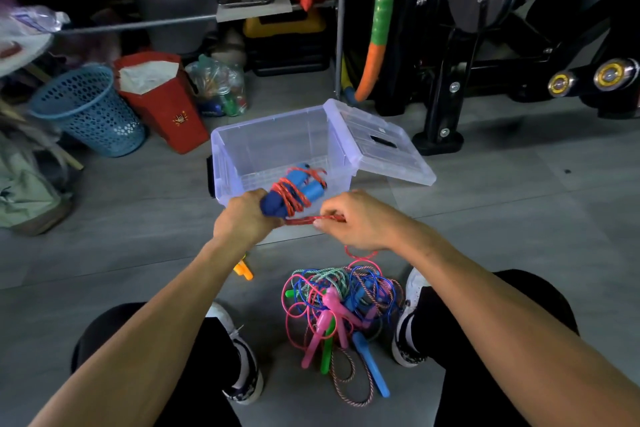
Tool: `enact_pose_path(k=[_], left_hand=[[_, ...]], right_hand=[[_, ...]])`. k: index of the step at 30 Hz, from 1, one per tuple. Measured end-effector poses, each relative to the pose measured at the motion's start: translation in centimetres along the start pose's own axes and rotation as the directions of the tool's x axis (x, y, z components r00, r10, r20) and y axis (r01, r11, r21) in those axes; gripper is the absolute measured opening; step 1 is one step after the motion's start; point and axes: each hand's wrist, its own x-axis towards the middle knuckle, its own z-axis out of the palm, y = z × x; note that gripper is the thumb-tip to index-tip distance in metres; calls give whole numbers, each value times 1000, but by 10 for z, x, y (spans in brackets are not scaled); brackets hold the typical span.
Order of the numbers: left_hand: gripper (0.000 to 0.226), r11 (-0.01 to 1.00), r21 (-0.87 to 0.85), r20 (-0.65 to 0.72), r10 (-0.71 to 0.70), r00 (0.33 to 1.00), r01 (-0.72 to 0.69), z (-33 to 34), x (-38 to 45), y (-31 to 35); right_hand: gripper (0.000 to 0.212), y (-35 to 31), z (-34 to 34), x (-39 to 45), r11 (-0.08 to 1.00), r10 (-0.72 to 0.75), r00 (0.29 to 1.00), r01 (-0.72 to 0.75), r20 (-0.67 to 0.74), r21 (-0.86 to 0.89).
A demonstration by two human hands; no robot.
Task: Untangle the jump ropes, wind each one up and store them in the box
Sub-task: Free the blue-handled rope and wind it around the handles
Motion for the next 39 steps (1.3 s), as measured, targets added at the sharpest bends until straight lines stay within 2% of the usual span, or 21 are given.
enact_pose_path(k=[2,4,6,7,9,11,13,16,18,20,23,25,27,29,31,32,34,36,39], left_hand=[[32,952,253,138,142,980,-173,-2,-8,5],[34,842,383,290,281,915,-380,-7,-13,11],[34,800,310,406,376,833,-513,-11,-18,18],[35,842,169,446,398,802,-512,-15,-22,19],[34,904,-176,485,424,765,-390,-27,-27,22],[32,873,-379,477,469,743,-308,-40,-28,20],[43,790,-569,433,525,733,-229,-45,-23,14],[56,603,-798,362,470,805,6,-40,-16,11],[42,519,-850,319,366,874,92,-34,-13,16],[24,513,-849,270,217,938,126,-29,-11,25],[22,556,-814,200,-4,980,169,-22,-6,30],[23,655,-732,174,-84,981,186,-20,-3,26],[20,853,-514,111,-39,993,91,-18,2,19],[23,960,-273,54,82,995,-64,-15,0,16],[20,983,-30,68,180,981,-179,-11,-4,14],[17,963,128,107,223,969,-236,-9,-6,14],[22,854,396,250,252,935,-337,-5,-10,12],[26,819,437,366,215,905,-371,-1,-14,12],[18,893,286,394,219,893,-346,6,-16,12]], right_hand=[[33,5,-12,0,1000,-7,999,8,-41,27],[28,15,-20,1,997,18,997,-12,-79,72],[25,24,-26,2,988,59,993,-43,-101,150],[23,28,-29,3,980,71,992,-51,-100,193],[19,34,-35,3,953,88,992,-58,-92,297],[14,39,-42,1,907,108,989,-58,-98,417],[16,43,-46,-2,878,112,990,-61,-81,474],[21,43,-37,-3,895,161,987,-149,7,420],[21,39,-27,1,904,182,981,-194,67,380],[23,32,-18,3,929,180,978,-204,106,308],[28,19,-14,0,973,165,977,-184,135,138],[30,11,-18,-4,988,129,989,-134,77,74],[28,8,-25,-7,993,103,995,-103,-2,50],[30,12,-32,-11,996,89,995,-87,-53,33],[30,15,-36,-14,997,75,993,-71,-87,40],[30,14,-38,-15,995,67,991,-57,-120,81],[27,15,-45,-16,969,77,967,-16,-241,245],[26,22,-51,-16,921,133,927,15,-350,389],[26,40,-49,-16,934,211,913,-84,-349,347]])
